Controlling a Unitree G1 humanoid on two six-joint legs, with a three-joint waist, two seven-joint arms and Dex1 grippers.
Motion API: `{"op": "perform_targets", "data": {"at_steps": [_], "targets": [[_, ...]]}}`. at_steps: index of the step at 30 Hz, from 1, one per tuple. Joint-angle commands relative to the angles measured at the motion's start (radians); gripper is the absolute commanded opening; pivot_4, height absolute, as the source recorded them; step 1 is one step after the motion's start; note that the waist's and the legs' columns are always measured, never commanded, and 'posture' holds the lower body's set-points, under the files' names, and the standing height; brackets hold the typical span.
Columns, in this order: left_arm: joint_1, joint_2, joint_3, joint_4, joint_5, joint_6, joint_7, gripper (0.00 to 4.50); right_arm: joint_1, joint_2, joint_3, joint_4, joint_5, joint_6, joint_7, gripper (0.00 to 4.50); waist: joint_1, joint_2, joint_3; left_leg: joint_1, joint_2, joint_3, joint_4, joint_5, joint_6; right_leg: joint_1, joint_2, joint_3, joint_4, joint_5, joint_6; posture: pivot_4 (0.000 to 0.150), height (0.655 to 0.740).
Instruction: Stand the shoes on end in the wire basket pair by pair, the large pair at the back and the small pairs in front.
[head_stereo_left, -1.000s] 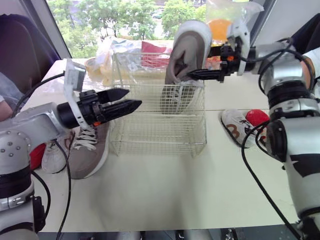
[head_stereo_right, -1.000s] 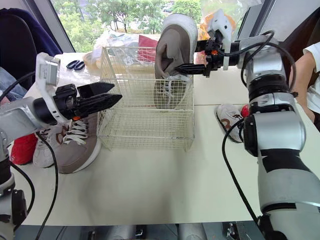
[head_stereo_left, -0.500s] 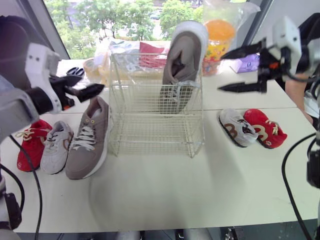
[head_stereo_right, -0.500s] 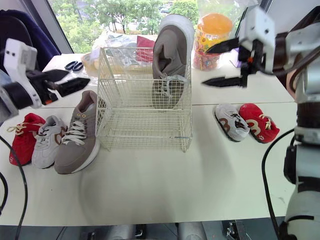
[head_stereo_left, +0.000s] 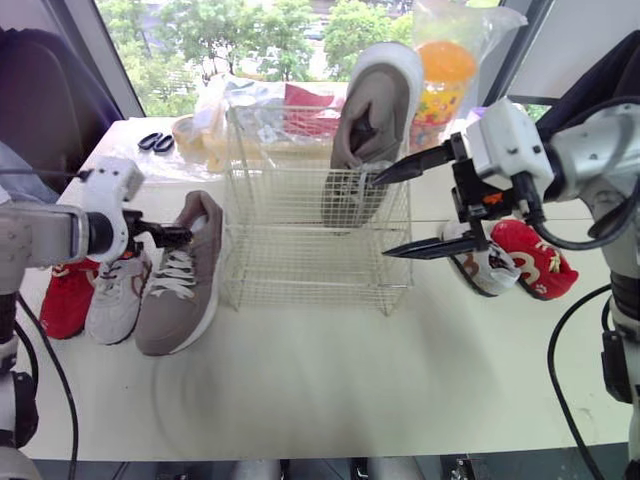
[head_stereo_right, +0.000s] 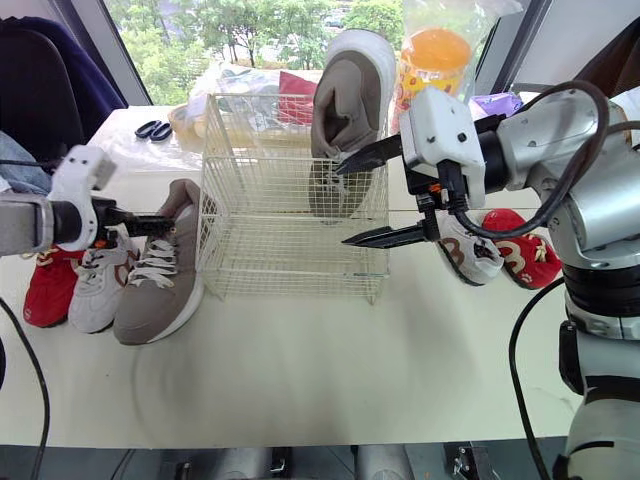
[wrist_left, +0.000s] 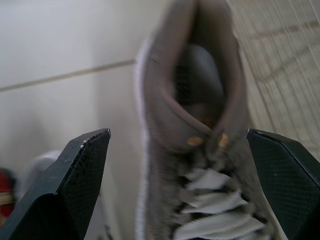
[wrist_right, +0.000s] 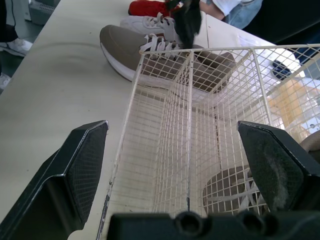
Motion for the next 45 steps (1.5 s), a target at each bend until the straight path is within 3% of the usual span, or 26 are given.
{"op": "perform_targets", "data": {"at_steps": [1,11,14,18,20,24,30,35,39,42,45], "targets": [[-0.038,0.014,-0.038,0.010,0.042,0.038,-0.051,4.50,-0.003,-0.002,-0.012,-0.041,0.014,-0.007,-0.025,4.45,-0.001,0.000,0.000,0.000,0.000,0.000,0.000,0.000,0.000,0.000,0.000,0.000,0.000,0.000,0.000,0.150,0.7400],[-0.027,-0.095,-0.022,0.072,0.135,0.100,-0.046,4.50,0.019,-0.007,-0.025,-0.094,0.052,0.032,-0.087,4.45,0.002,0.000,0.000,0.000,0.000,0.000,0.001,0.000,0.000,0.000,0.000,0.000,0.000,0.000,0.000,0.150,0.7400],[-0.027,-0.140,0.016,0.078,0.162,0.116,-0.027,3.76,0.020,-0.003,-0.026,-0.097,0.060,0.036,-0.104,4.50,0.003,0.000,0.000,0.000,0.000,-0.001,0.001,0.000,0.000,0.001,0.000,0.000,0.001,0.000,0.000,0.150,0.7400],[-0.036,-0.183,0.075,0.081,0.208,0.120,0.001,1.88,0.023,-0.004,-0.024,-0.097,0.072,0.042,-0.118,4.50,0.004,0.000,0.000,0.000,0.000,-0.001,0.002,0.000,0.000,0.001,0.000,0.000,0.001,0.000,0.000,0.150,0.7400],[-0.063,-0.204,0.128,0.099,0.225,0.127,0.016,1.29,0.026,-0.004,-0.022,-0.096,0.074,0.041,-0.125,4.50,0.003,0.000,0.000,0.000,0.000,-0.001,0.003,0.000,0.000,0.001,0.000,0.000,0.001,0.000,0.000,0.150,0.7400],[-0.147,-0.216,0.225,0.123,0.245,0.104,0.030,0.65,0.020,0.010,-0.017,-0.086,0.077,0.048,-0.146,4.50,0.001,-0.003,0.001,0.000,0.000,-0.002,0.003,0.000,0.000,0.001,0.000,-0.001,0.001,0.000,0.000,0.150,0.7400],[-0.348,-0.190,0.375,0.127,0.254,0.108,0.053,0.63,0.009,0.029,-0.012,-0.071,0.081,0.059,-0.172,4.50,0.000,-0.007,0.003,-0.002,0.000,-0.003,0.003,0.000,0.000,0.000,-0.001,-0.002,0.001,0.000,0.000,0.150,0.7400],[-0.466,-0.178,0.420,0.115,0.245,0.085,0.046,0.63,-0.002,0.042,-0.015,-0.057,0.079,0.066,-0.189,4.50,-0.002,-0.007,0.003,-0.001,0.000,-0.002,0.001,0.000,0.000,0.000,-0.001,-0.002,0.001,0.000,0.000,0.150,0.7400],[-0.553,-0.323,0.439,0.025,0.183,-0.157,0.000,0.63,-0.001,0.048,-0.019,-0.047,0.074,0.062,-0.206,4.50,0.018,-0.009,0.003,-0.003,0.000,-0.004,0.003,0.000,0.000,0.000,-0.001,-0.004,0.001,0.000,0.000,0.150,0.7400],[-0.517,-0.522,0.431,-0.067,0.172,-0.415,-0.008,0.63,0.010,0.057,-0.025,-0.053,0.075,0.067,-0.229,4.50,0.029,-0.010,0.003,-0.003,-0.001,-0.004,0.004,0.000,0.000,0.002,-0.003,-0.003,-0.001,0.001,0.002,0.150,0.7400],[-0.466,-0.665,0.330,-0.107,0.262,-0.631,0.038,0.63,0.021,0.061,-0.031,-0.069,0.079,0.079,-0.256,4.50,0.024,-0.009,0.003,-0.002,-0.002,-0.002,0.004,0.000,0.000,0.003,-0.003,-0.001,-0.002,0.002,0.003,0.150,0.7400]]}}
